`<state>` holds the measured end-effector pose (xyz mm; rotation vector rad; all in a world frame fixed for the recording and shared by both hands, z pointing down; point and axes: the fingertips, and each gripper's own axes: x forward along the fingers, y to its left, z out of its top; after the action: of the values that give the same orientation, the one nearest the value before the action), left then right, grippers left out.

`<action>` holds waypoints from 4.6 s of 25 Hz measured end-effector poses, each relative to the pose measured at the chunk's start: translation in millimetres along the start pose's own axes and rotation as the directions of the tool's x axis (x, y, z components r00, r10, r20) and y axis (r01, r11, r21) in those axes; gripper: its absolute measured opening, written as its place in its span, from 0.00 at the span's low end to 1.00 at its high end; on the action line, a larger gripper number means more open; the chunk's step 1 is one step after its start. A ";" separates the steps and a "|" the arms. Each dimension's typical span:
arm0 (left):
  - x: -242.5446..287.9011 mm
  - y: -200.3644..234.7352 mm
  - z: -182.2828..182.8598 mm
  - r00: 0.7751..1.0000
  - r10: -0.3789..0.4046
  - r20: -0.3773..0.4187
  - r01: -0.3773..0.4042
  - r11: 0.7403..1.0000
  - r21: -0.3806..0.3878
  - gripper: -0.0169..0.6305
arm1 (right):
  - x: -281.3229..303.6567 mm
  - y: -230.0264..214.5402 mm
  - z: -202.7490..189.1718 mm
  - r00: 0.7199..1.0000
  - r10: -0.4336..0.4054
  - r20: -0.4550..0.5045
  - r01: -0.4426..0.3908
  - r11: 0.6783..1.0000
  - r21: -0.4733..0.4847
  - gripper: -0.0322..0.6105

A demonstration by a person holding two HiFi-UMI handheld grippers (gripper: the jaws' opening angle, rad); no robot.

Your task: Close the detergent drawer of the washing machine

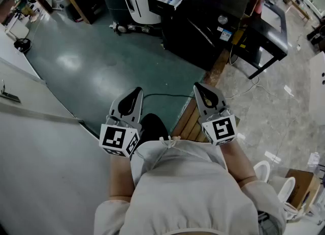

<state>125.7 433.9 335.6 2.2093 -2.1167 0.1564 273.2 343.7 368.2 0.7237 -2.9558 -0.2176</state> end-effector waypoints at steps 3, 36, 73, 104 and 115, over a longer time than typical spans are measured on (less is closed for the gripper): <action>3.3 0.2 -2.1 1.000 0.004 -0.004 -0.004 1.000 0.003 0.06 | 2.6 -3.1 -0.6 1.000 0.006 0.007 -0.006 1.000 0.000 0.05; 221.7 255.4 -12.5 0.971 -0.217 -0.099 0.212 0.975 -0.059 0.06 | 303.7 -78.5 -24.5 0.955 -0.249 -0.164 0.263 0.962 0.072 0.05; 537.9 286.1 -79.0 0.821 -0.445 -0.357 0.433 0.894 -0.119 0.06 | 446.4 -283.1 -97.7 0.832 -0.414 -0.368 0.486 0.864 0.129 0.06; 643.3 289.4 -111.9 0.796 -0.455 -0.400 0.420 0.890 -0.178 0.06 | 474.9 -359.8 -134.2 0.788 -0.456 -0.413 0.538 0.836 0.105 0.06; 687.0 287.4 -105.2 0.783 -0.484 -0.391 0.459 0.873 -0.164 0.06 | 493.1 -388.1 -133.8 0.776 -0.474 -0.417 0.560 0.821 0.109 0.06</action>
<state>-135.0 -246.2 523.3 2.3247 -1.2855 0.4782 29.3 -241.9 464.8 1.4354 -2.3735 0.2150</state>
